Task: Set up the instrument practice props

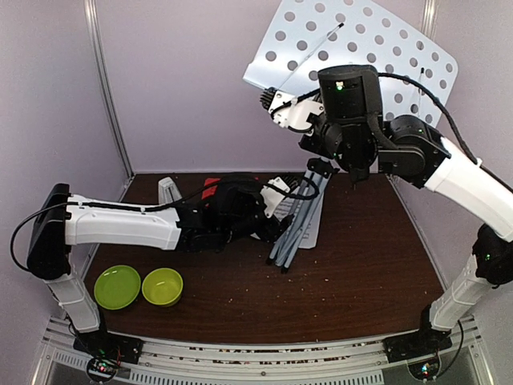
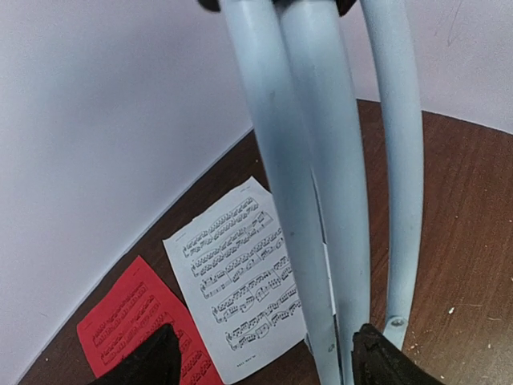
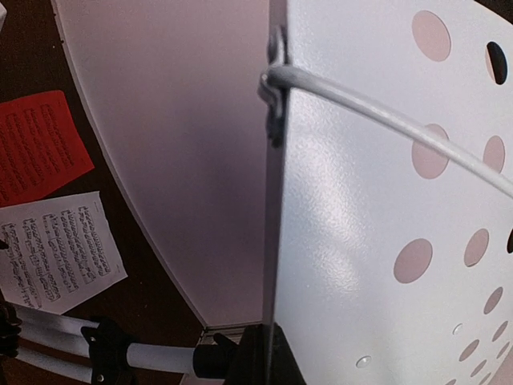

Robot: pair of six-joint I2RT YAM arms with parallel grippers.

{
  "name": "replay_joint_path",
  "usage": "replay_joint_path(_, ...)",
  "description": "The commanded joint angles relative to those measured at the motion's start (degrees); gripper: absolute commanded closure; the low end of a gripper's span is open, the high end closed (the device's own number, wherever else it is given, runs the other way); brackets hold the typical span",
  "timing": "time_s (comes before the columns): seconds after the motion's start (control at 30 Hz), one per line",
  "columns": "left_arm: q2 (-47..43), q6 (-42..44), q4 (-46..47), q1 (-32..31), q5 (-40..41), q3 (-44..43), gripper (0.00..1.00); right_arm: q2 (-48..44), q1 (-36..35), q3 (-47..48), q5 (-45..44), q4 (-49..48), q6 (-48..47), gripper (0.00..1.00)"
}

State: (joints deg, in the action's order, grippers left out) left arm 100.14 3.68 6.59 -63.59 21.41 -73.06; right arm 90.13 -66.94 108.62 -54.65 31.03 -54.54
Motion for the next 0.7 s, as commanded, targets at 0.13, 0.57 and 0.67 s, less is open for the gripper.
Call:
replay_joint_path(0.13, 4.0, 1.6, 5.2, -0.2, 2.7, -5.6, 0.28, 0.3, -2.9, 4.1, -9.6, -13.0, -8.3, 1.00)
replay_joint_path(0.57, 6.8, 1.2, 5.1, -0.2, 6.2, -8.0, 0.59, 2.8, -7.1, 5.4, -10.0, -14.4, -9.6, 1.00)
replay_joint_path(0.67, 7.2, -1.1, 4.5, -0.2, 7.6, -9.0, 0.58, 3.6, -7.9, 6.1, -11.0, -14.6, -9.5, 1.00)
